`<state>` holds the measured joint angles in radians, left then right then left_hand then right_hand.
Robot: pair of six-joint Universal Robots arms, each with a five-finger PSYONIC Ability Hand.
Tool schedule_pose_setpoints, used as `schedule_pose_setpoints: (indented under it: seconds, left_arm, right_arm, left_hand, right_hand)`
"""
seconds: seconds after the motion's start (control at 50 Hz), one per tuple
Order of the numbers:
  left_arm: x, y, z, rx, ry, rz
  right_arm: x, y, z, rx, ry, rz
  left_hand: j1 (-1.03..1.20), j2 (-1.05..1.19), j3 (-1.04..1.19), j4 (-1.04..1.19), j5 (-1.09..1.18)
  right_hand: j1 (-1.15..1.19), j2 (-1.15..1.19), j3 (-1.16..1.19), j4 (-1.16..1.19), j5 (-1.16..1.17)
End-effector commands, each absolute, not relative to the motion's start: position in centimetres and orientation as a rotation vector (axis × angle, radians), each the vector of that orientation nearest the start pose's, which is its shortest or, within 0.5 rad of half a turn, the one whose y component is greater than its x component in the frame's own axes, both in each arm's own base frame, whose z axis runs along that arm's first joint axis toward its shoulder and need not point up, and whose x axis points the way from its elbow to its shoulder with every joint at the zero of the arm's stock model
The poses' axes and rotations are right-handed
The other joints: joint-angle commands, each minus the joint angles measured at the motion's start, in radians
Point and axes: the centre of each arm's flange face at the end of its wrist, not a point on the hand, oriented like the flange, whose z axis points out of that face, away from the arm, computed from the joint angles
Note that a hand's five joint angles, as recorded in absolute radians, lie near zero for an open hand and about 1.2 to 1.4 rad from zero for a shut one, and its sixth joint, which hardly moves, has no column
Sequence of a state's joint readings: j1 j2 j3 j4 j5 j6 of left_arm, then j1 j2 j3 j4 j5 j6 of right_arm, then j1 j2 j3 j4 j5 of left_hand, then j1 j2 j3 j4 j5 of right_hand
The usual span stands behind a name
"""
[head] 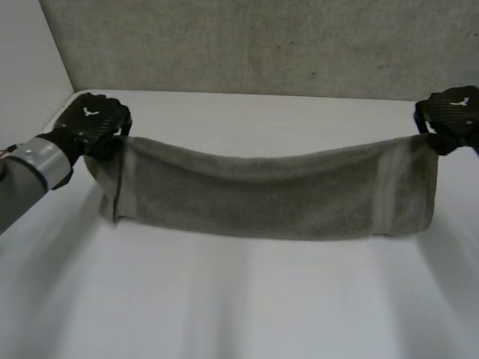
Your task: Fold the towel.
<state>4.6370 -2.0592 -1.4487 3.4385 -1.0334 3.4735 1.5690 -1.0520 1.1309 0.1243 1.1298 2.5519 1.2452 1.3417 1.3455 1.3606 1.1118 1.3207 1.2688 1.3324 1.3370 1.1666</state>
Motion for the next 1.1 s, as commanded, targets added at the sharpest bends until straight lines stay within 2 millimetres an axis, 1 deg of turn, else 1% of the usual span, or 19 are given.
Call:
schedule_pose_setpoints:
  seconds: [0.02, 0.16, 0.36, 0.38, 0.42, 0.44, 0.46, 0.48, 0.5, 0.52, 0.54, 0.56, 0.66, 0.7, 0.76, 0.8, 0.9, 1.0, 1.1]
  left_arm:
    - [-22.0, -42.3, 17.5, 1.111, 2.256, -2.254]
    - [-22.7, -46.1, 15.6, 1.11, 2.226, -2.279]
    - [-23.8, -48.1, 13.8, 1.064, 2.169, -2.302]
    - [-23.9, -48.2, 13.5, 1.06, 2.169, -2.3]
    - [-24.2, -48.1, 13.2, 1.066, 2.173, -2.296]
    - [-24.2, -48.1, 13.2, 1.066, 2.173, -2.296]
    - [-24.3, -48.1, 13.1, 1.065, 2.179, -2.294]
    - [-24.3, -48.0, 13.2, 1.063, 2.177, -2.295]
    - [-24.3, -48.0, 13.2, 1.063, 2.177, -2.295]
    - [-24.4, -47.9, 13.4, 1.061, 2.175, -2.295]
    - [-24.4, -47.9, 13.4, 1.061, 2.175, -2.295]
    - [-24.6, -47.8, 13.5, 1.059, 2.172, -2.296]
    - [-24.9, -47.5, 15.3, 1.041, 2.156, -2.313]
    - [-24.9, -47.1, 16.6, 1.038, 2.155, -2.315]
    - [-24.9, -46.8, 17.4, 1.038, 2.16, -2.318]
    - [-24.9, -46.1, 19.5, 1.023, 2.16, -2.344]
    - [-24.8, -44.2, 22.7, 0.977, 2.206, -2.407]
    - [-24.5, -42.4, 24.0, 0.92, 2.293, -2.433]
    - [-24.4, -40.8, 22.9, 0.929, 2.423, -2.388]
  right_arm:
    - [19.1, -43.7, 22.2, -1.1, 2.218, -2.096]
    - [20.8, -46.1, 20.2, -1.065, 2.254, -2.169]
    - [22.4, -48.0, 18.1, -1.045, 2.243, -2.232]
    - [22.4, -48.0, 18.1, -1.045, 2.243, -2.233]
    - [22.6, -48.0, 17.5, -1.043, 2.259, -2.225]
    - [22.6, -47.9, 17.5, -1.043, 2.259, -2.225]
    - [22.7, -47.9, 17.4, -1.043, 2.26, -2.223]
    - [22.8, -47.9, 17.3, -1.043, 2.263, -2.222]
    - [22.8, -47.9, 17.3, -1.043, 2.263, -2.222]
    - [22.9, -47.9, 17.2, -1.045, 2.263, -2.219]
    - [22.9, -47.9, 17.2, -1.045, 2.263, -2.219]
    - [22.8, -47.9, 17.3, -1.043, 2.262, -2.224]
    - [23.3, -47.6, 18.2, -1.029, 2.239, -2.258]
    - [24.2, -46.9, 20.1, -1.007, 2.191, -2.29]
    - [24.3, -46.5, 21.2, -0.97, 2.174, -2.296]
    - [24.2, -45.3, 23.3, -0.877, 2.148, -2.277]
    - [23.3, -42.8, 25.8, -0.808, 2.148, -2.234]
    - [23.1, -40.3, 25.5, -0.86, 2.151, -2.158]
    - [23.0, -37.8, 23.3, -0.943, 2.192, -2.019]
  left_hand:
    - [0.151, 0.055, 0.051, 0.036, 0.11]
    - [0.151, 0.055, 0.051, 0.036, 0.11]
    - [0.137, 0.04, 0.036, 0.021, 0.096]
    - [0.041, -0.056, -0.059, -0.075, 0.0]
    - [-0.447, -0.544, -0.548, -0.563, -0.489]
    - [-0.45, -0.547, -0.551, -0.566, -0.491]
    - [-0.692, -0.788, -0.792, -0.807, -0.733]
    - [-0.889, -0.985, -0.989, -1.004, -0.93]
    - [-0.891, -0.987, -0.991, -1.006, -0.932]
    - [-1.051, -1.147, -1.151, -1.166, -1.092]
    - [-1.052, -1.149, -1.153, -1.168, -1.093]
    - [-1.052, -1.149, -1.153, -1.168, -1.093]
    - [-1.052, -1.149, -1.153, -1.168, -1.093]
    - [-1.052, -1.149, -1.153, -1.168, -1.093]
    - [-1.052, -1.149, -1.153, -1.168, -1.093]
    - [-1.052, -1.149, -1.153, -1.168, -1.093]
    - [-1.049, -1.146, -1.15, -1.165, -1.09]
    - [-1.049, -1.146, -1.15, -1.165, -1.09]
    - [-1.049, -1.146, -1.15, -1.165, -1.09]
  right_hand:
    - [0.076, 0.127, 0.064, 0.059, 0.055]
    - [0.076, 0.127, 0.064, 0.059, 0.055]
    - [0.076, 0.127, 0.064, 0.059, 0.055]
    - [0.076, 0.127, 0.064, 0.059, 0.055]
    - [0.076, 0.127, 0.064, 0.059, 0.055]
    - [0.076, 0.127, 0.064, 0.059, 0.055]
    - [-0.077, -0.026, -0.089, -0.094, -0.098]
    - [-0.529, -0.478, -0.541, -0.546, -0.55]
    - [-0.534, -0.482, -0.546, -0.55, -0.554]
    - [-0.958, -0.906, -0.97, -0.975, -0.979]
    - [-0.963, -0.911, -0.974, -0.979, -0.983]
    - [-1.146, -1.094, -1.158, -1.162, -1.167]
    - [-1.146, -1.094, -1.158, -1.162, -1.167]
    - [-1.146, -1.094, -1.158, -1.162, -1.167]
    - [-1.146, -1.094, -1.158, -1.162, -1.167]
    - [-1.146, -1.094, -1.158, -1.162, -1.167]
    - [-1.146, -1.094, -1.158, -1.162, -1.167]
    - [-1.146, -1.094, -1.158, -1.162, -1.167]
    - [-1.146, -1.094, -1.158, -1.162, -1.167]
